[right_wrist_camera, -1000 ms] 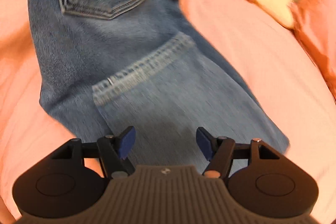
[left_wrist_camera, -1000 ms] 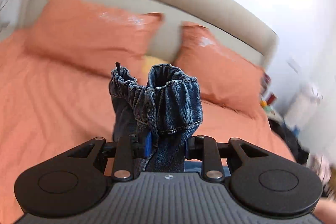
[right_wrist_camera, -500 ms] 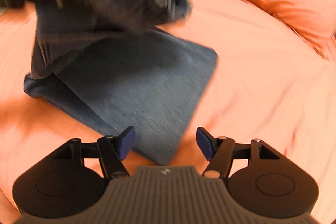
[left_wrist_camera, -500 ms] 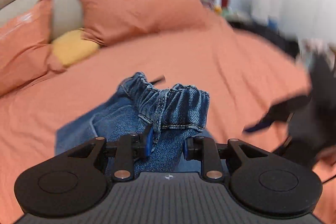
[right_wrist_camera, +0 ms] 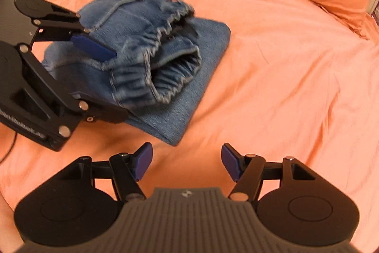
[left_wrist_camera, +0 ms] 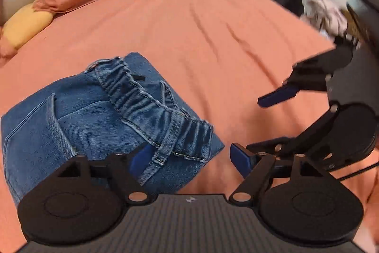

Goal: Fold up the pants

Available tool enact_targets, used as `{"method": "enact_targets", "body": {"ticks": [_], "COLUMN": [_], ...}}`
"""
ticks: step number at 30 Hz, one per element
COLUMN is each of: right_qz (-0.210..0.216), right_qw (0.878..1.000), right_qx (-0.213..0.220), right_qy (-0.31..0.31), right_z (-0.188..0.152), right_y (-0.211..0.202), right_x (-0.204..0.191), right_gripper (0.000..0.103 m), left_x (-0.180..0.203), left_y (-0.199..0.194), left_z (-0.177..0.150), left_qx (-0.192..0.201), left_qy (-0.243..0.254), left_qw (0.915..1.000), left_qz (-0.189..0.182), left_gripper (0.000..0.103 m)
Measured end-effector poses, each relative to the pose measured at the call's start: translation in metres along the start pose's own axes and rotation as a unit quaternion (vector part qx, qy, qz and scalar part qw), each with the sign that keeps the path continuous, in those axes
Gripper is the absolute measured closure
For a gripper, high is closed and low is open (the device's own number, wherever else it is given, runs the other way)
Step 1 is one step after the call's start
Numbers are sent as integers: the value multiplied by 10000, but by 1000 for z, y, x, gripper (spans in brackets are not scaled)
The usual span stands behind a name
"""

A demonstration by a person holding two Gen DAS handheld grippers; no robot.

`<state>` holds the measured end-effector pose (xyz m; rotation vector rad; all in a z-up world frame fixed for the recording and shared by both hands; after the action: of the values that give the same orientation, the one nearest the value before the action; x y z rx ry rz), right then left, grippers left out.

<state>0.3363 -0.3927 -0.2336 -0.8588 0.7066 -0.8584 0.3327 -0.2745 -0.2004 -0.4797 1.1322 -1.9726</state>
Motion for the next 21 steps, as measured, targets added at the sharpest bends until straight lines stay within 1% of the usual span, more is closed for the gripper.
{"method": "enact_targets", "body": {"ticks": [2, 4, 7, 11, 13, 15, 19, 20, 21], "right_qz": [52, 179, 364, 538, 553, 617, 658, 634, 653], "right_qw": [10000, 9997, 9987, 9962, 9940, 9894, 9773, 9751, 9716], "right_qx": [80, 180, 332, 526, 541, 529, 505, 458, 425], "right_qy": [-6, 50, 131, 435, 768, 1204, 1950, 2075, 2234], "right_z": [8, 16, 34, 65, 80, 91, 107, 109, 110], "right_y": [-6, -13, -20, -16, -6, 9, 39, 48, 54], "right_x": [-6, -12, -21, -28, -24, -18, -3, 1, 3], "right_gripper": [41, 41, 41, 43, 45, 49, 50, 54, 65], "left_x": [-11, -27, -62, -105, -123, -139, -160, -164, -166], "left_y": [-11, -24, -35, -49, -53, -55, -55, -54, -54], "left_z": [-2, -8, -20, -50, -63, -74, -101, -107, -113], "left_qx": [67, 150, 162, 80, 16, -32, -189, -230, -253], "left_qy": [-36, 25, 67, 13, -81, -173, -379, -387, -382], "left_qw": [10000, 9998, 9989, 9960, 9948, 9938, 9932, 9933, 9933], "left_qz": [13, 150, 444, 891, 1013, 1097, 1081, 1067, 1062], "left_gripper": [15, 15, 15, 15, 15, 15, 15, 16, 17]}}
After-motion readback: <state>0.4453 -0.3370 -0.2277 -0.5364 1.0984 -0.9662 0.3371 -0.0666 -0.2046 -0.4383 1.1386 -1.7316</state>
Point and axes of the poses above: each gripper's, at about its wrist camera, not at the fingertips, and y roughly the way its jaws point, x to its right, z to its top, the point moved 8 cm from there along y, roughly the way its jaws point, and after that the axes turned 10 degrees about z, right-handed, at the moved point
